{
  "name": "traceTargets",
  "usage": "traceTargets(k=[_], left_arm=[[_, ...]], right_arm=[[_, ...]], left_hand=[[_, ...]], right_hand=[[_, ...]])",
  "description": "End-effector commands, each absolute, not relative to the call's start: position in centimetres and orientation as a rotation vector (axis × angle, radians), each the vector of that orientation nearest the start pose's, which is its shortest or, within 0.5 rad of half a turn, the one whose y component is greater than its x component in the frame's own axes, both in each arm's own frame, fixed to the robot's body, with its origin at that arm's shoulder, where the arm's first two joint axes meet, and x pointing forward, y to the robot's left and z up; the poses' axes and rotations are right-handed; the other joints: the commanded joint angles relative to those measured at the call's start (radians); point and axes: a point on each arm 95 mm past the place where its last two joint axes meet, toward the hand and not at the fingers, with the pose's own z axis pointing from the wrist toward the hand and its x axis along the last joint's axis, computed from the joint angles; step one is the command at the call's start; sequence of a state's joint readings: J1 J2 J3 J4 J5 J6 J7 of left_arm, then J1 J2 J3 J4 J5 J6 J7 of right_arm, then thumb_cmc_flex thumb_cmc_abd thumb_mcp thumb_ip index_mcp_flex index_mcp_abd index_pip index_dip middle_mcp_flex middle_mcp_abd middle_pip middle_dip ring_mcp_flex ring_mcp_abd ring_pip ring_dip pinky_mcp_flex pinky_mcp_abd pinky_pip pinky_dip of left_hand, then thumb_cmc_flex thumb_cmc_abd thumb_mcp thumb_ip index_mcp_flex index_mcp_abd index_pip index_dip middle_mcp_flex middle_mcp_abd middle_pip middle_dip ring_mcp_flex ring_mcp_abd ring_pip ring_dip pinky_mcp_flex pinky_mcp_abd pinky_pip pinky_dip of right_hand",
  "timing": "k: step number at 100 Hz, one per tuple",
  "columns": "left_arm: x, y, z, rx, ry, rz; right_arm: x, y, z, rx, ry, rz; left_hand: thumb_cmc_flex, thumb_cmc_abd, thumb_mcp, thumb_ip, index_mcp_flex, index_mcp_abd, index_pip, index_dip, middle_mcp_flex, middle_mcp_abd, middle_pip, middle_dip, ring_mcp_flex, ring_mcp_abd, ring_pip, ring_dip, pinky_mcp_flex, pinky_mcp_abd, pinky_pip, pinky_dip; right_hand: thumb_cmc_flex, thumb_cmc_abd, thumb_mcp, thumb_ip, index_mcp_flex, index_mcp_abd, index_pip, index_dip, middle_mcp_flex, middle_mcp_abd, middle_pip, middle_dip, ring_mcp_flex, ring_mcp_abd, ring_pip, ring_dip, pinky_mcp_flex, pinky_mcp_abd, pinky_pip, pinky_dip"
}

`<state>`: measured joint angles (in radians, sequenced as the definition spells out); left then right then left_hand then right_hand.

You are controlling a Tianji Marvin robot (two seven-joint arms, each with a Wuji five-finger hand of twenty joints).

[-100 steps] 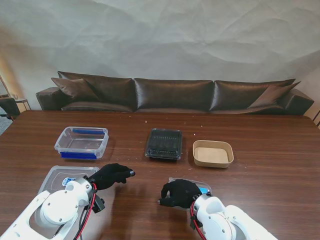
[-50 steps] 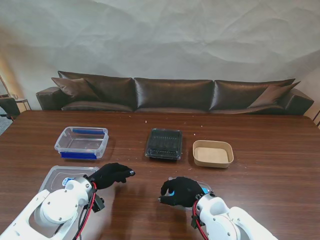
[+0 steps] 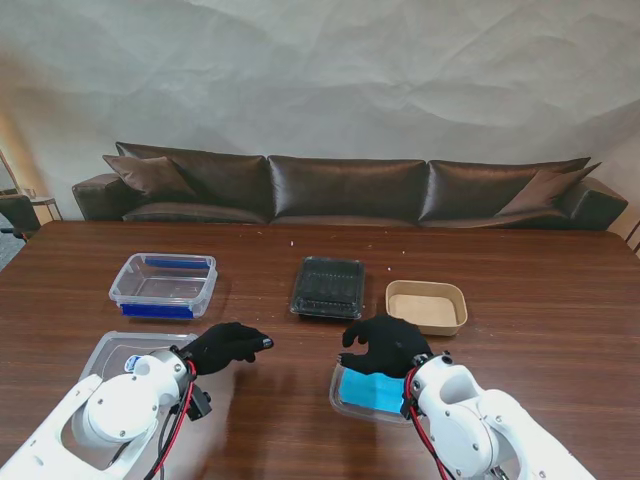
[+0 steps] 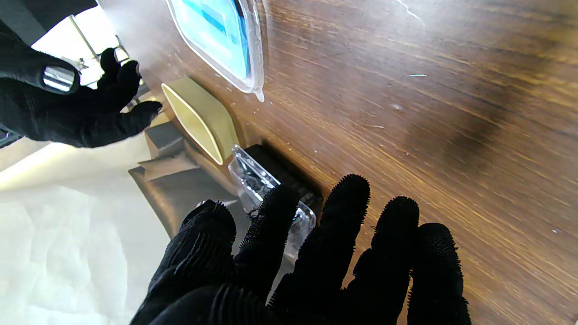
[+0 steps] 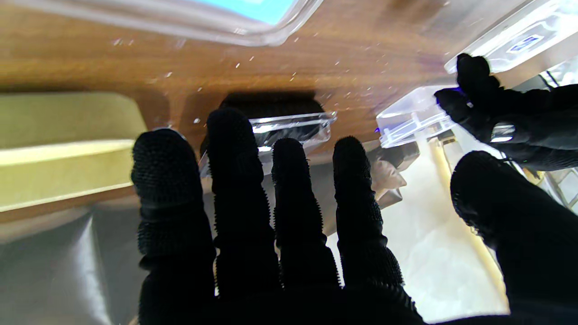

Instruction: Pair container bodies with their lids

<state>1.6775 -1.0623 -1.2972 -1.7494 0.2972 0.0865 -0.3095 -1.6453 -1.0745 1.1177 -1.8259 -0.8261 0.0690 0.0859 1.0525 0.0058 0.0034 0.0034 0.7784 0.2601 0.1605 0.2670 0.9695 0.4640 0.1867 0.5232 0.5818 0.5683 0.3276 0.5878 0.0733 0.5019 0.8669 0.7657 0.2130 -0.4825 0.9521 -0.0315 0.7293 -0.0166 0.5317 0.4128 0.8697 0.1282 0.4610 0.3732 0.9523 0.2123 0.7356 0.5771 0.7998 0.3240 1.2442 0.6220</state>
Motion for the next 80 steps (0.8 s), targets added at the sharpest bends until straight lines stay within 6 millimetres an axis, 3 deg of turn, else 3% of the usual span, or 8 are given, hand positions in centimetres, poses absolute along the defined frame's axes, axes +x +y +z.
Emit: traceTargets(k=[1,50,80], left_arm=[[36.7,-0.2,-32.5,-2.047,1.434,-1.736],[36.9,-0.8,-32.5,-2.038,1.458,-1.74],[36.9,-1.1,-32.5,-2.051,1.461,-1.725]], right_arm=[[36.6,5.4,-29.4,1.337,1.557,1.633],[40.2,1.4,-29.4,1.251,1.572,1.448],[41.9,-0.2,-30.1,1.177,1.61,1.343]], left_hand=[[-0.019,0.044,-0.015,-0.011,0.021,-0.003,0.003,0.007,-0.012,0.013,0.0,-0.008,-0.029,0.0,-0.011,-0.011,-0.018,-0.047,-0.022,-0.009],[-0.018,0.044,-0.014,-0.011,0.021,-0.003,0.003,0.007,-0.012,0.014,0.0,-0.008,-0.031,-0.002,-0.01,-0.011,-0.018,-0.047,-0.022,-0.009],[-0.018,0.044,-0.014,-0.011,0.021,-0.003,0.003,0.007,-0.013,0.013,0.0,-0.008,-0.032,-0.003,-0.01,-0.011,-0.018,-0.047,-0.022,-0.009]], right_hand=[[0.006,-0.034,0.026,-0.021,-0.029,-0.018,0.006,-0.001,-0.045,-0.031,0.014,0.022,-0.034,-0.014,-0.003,0.001,-0.413,0.002,-0.005,0.027],[0.049,-0.173,0.084,-0.051,-0.101,-0.018,0.019,0.014,-0.117,-0.072,0.042,0.039,-0.065,-0.047,0.02,0.014,-0.416,-0.039,0.01,0.049],[0.119,-0.333,0.143,-0.098,-0.112,-0.027,0.05,0.019,-0.132,-0.107,0.078,0.051,-0.065,-0.071,0.122,0.057,-0.391,-0.074,0.09,0.113]])
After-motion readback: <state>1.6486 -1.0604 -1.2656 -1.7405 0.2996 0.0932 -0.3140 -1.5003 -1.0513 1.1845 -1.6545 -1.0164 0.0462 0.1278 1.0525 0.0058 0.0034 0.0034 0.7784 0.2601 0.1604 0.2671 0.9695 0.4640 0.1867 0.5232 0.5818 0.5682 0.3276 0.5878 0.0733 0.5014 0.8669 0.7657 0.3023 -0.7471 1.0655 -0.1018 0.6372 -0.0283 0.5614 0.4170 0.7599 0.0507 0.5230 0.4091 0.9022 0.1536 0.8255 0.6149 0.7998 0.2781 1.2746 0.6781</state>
